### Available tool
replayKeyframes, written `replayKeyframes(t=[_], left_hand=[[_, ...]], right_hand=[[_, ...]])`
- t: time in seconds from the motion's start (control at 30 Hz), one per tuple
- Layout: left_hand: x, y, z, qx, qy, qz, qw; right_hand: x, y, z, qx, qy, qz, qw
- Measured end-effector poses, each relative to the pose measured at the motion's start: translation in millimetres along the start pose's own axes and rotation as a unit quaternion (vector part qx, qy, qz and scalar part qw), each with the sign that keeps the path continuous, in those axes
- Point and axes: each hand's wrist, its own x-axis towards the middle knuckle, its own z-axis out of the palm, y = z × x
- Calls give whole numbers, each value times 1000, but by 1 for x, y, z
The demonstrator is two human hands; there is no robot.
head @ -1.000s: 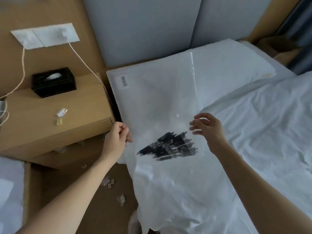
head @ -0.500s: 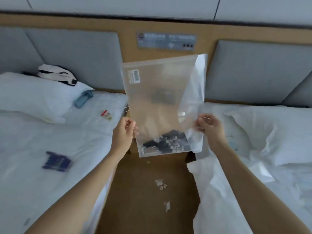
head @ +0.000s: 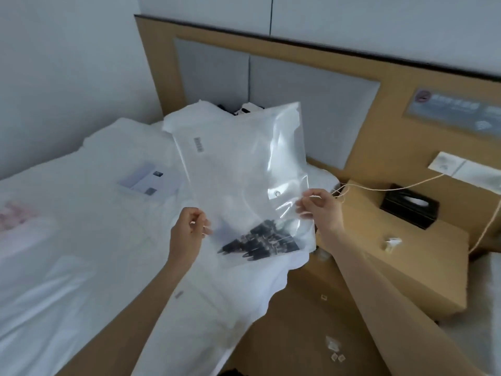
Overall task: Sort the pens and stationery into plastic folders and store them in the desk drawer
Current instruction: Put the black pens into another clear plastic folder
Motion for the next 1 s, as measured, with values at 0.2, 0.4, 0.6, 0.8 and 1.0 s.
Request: replayKeyframes(t=[0.2, 0.4, 0.6, 0.8, 1.0], left_hand=[[-13, -41, -36, -10, 93, -91, 991], [-14, -72, -23, -9, 179, -180, 967], [0, -87, 45, -51, 242, -291, 924], [12, -106, 120, -148, 288, -384, 865], [21, -149, 183, -265, 383, -486, 740]], right_hand=[[46, 16, 84, -23, -109, 13, 994], [107, 48, 144, -52, -216, 25, 975], [180, 81, 159, -99, -294, 26, 950], [244, 110, 189, -191, -374, 3, 908], [254, 158, 253, -274, -481, -57, 831]])
